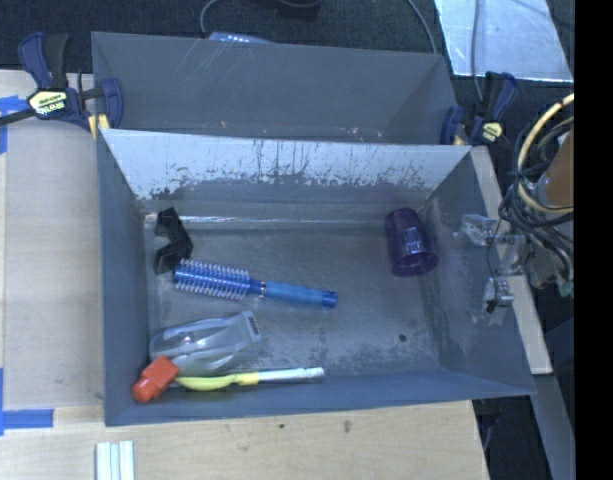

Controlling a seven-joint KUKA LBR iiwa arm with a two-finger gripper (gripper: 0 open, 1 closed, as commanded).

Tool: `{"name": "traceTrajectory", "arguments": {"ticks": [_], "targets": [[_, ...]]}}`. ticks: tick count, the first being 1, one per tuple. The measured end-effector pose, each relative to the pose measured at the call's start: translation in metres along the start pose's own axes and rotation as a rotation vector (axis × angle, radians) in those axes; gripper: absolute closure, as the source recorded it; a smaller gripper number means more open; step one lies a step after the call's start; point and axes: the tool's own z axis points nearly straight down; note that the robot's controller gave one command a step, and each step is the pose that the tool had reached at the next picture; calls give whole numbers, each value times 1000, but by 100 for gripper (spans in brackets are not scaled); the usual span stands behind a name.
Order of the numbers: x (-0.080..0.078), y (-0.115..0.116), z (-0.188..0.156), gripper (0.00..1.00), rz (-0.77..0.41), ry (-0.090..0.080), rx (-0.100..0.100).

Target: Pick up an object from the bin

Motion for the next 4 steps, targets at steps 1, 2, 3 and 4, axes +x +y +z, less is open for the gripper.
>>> {"name": "traceTrajectory", "arguments": {"ticks": [1, 2, 3, 4], "targets": [[0, 0, 0, 0, 0, 0, 0], [-13, 10, 41, 0, -59, -8, 3], [-44, 16, 99, 0, -87, -8, 2], [-56, 25, 130, 0, -91, -43, 8]]}}
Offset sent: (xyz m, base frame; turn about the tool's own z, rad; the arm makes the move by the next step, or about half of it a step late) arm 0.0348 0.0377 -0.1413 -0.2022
